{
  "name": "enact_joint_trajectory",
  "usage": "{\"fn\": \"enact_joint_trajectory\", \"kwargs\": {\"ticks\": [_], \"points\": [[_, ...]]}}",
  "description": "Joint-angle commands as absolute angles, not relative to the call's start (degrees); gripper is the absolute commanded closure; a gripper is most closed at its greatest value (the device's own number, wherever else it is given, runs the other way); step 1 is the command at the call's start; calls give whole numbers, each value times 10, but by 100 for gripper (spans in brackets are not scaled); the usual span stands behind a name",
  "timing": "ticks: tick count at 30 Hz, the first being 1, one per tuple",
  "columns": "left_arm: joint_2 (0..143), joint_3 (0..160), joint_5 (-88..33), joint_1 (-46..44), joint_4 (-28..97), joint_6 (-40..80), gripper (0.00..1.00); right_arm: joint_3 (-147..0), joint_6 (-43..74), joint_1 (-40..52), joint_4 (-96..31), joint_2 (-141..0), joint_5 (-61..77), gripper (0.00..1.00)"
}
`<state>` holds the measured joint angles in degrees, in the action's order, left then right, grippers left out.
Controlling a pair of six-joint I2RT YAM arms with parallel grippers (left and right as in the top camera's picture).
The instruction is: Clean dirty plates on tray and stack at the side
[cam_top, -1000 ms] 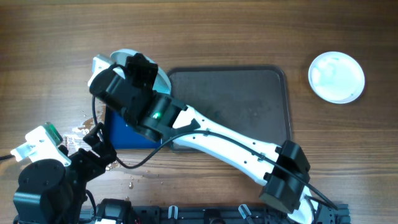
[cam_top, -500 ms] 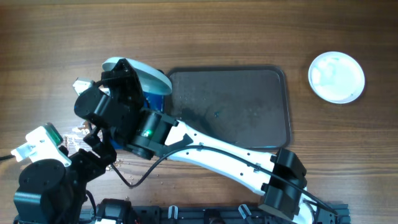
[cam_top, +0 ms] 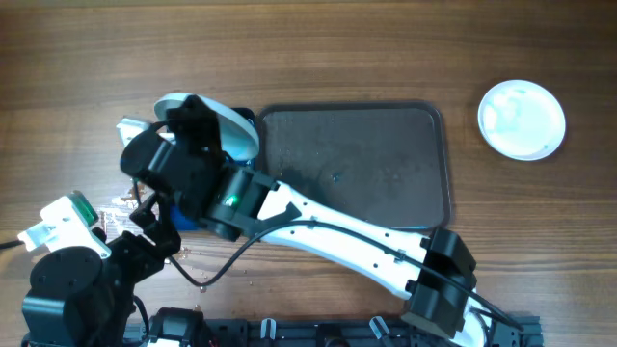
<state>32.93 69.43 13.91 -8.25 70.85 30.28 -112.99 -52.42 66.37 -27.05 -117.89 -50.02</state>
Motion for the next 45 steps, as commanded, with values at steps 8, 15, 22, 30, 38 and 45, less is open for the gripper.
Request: {"fn": "enact_joint_trajectory", "kwargs": {"ticks": [8,15,22,30,38,45], "points": [[323,702,148,-85,714,305,0,-1141,-497,654,-200,-1192,-553,96],[323,702,146,-85,719,305,0,-1140,-449,658,-216,-1193,-618,96],[323,702,142,-85,708,305,0,-1140,-377,628,-269,-1197,-503,96],[323,702,140,-85,717,305,0,-1141,-2,554,-454,-1180,-268,96],[324,702,129,-85,716,305,0,-1141,244,213,-553,-1152,179,96],[333,702,129,-85,716,305,0,-1140,261,-74,-634,-1152,202,96]]}}
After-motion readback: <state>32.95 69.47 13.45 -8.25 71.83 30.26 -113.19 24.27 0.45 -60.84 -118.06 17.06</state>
